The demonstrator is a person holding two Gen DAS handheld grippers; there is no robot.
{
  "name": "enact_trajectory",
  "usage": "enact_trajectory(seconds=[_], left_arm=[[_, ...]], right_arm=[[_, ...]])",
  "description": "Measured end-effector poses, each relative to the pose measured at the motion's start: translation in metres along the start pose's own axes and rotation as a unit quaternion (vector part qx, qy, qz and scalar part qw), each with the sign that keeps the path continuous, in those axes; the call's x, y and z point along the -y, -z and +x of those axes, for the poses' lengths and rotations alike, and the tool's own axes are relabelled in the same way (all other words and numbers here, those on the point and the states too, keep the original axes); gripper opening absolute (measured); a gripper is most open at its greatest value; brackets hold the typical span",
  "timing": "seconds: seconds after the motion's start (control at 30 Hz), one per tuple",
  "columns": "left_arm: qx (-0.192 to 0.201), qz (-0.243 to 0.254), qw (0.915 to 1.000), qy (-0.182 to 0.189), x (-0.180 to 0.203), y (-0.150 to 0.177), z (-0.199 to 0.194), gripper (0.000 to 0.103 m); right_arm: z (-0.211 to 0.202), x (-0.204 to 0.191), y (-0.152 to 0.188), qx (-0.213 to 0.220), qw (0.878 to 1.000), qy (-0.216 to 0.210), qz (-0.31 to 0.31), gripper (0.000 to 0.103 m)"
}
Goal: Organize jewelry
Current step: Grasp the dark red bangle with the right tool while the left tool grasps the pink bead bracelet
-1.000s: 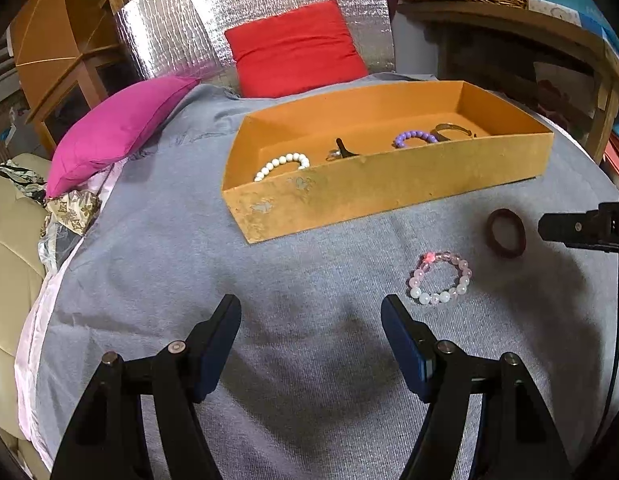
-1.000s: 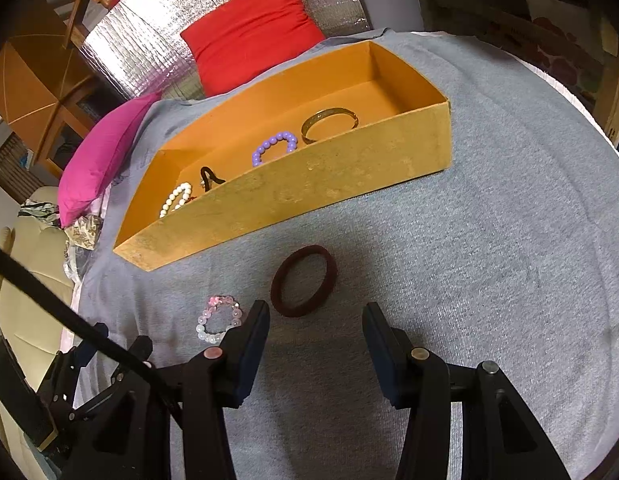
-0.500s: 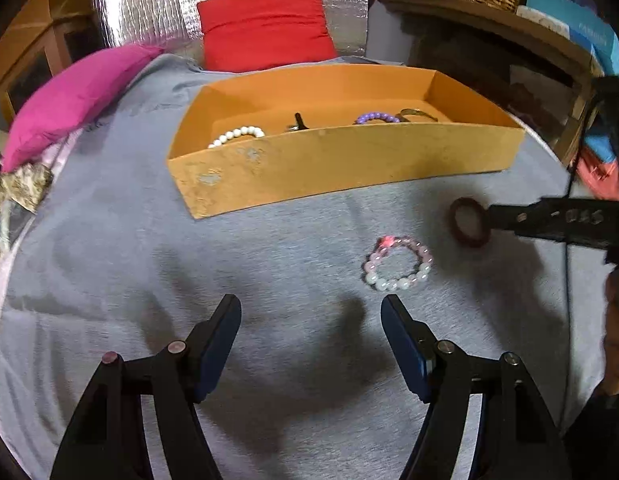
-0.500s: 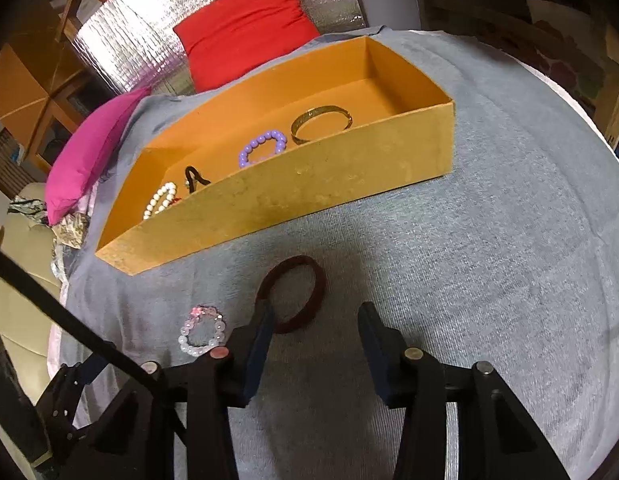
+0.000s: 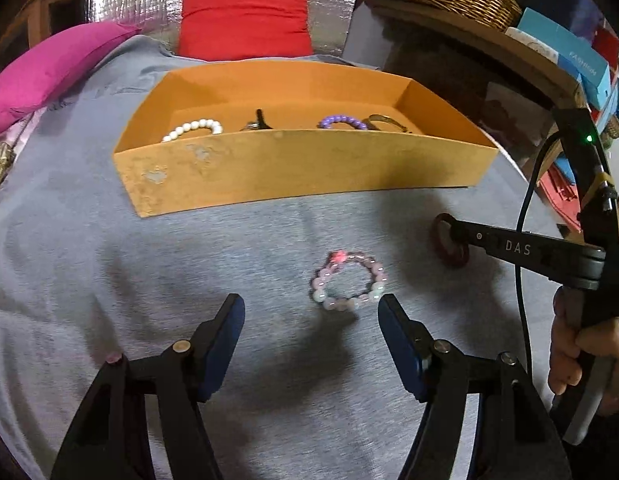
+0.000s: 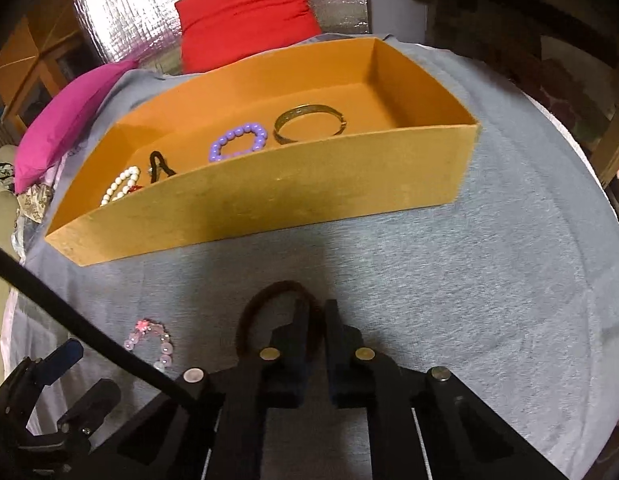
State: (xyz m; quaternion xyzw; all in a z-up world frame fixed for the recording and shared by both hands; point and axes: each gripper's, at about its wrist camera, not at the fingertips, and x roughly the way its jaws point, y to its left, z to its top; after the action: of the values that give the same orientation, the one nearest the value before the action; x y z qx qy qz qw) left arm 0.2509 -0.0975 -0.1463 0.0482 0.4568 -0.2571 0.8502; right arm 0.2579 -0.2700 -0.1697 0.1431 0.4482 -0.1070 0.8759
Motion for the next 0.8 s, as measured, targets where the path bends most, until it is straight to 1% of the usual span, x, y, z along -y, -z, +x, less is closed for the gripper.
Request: enact_trajectory(seconds=[0.17, 0.33, 0.57, 0.63, 0.67, 0.7, 0.73, 0.77, 0.8], left_arm=[[-0.009, 0.006, 0.9999, 0.012, 0.009, -0.002, 0.008, 0.07], [-0.029, 0.005, 0.9995, 0.011, 0.016, -0.004, 0.024, 0.07], [-0.019, -0.003, 0.9998, 0.008, 0.018, -0.01, 0.031, 0.07], [-0.013, 0.008, 0.9999, 0.001, 0.022, -0.01, 0.032, 0.06], [-0.012, 0.016, 0.9998, -0.004, 0.024, -0.009, 0.033, 0.047], [-0.01, 0.024, 0.9996, -0.011, 0.026, -0.009, 0.033, 0.036], [-0.009, 0.027, 0.9996, -0.01, 0.026, -0.009, 0.033, 0.031], [-0.009, 0.026, 0.9996, -0.004, 0.025, -0.009, 0.032, 0.019], [-0.009, 0.024, 0.9997, 0.001, 0.025, -0.009, 0.032, 0.016]], right_arm=[[-0.004, 0.017, 0.001, -0.004, 1.0, 0.011, 0.017, 0.008], [-0.007, 0.026, 0.006, -0.012, 1.0, -0.001, 0.022, 0.008], [-0.012, 0.036, 0.013, -0.018, 0.999, -0.019, 0.027, 0.008], [-0.015, 0.041, 0.016, -0.02, 0.999, -0.023, 0.03, 0.009], [-0.015, 0.041, 0.016, -0.021, 0.999, -0.026, 0.031, 0.009], [-0.014, 0.041, 0.014, -0.022, 0.999, -0.027, 0.032, 0.009], [-0.014, 0.041, 0.015, -0.022, 0.999, -0.028, 0.032, 0.009], [-0.015, 0.042, 0.015, -0.022, 0.999, -0.029, 0.033, 0.009], [-0.015, 0.042, 0.015, -0.023, 0.999, -0.03, 0.034, 0.009]])
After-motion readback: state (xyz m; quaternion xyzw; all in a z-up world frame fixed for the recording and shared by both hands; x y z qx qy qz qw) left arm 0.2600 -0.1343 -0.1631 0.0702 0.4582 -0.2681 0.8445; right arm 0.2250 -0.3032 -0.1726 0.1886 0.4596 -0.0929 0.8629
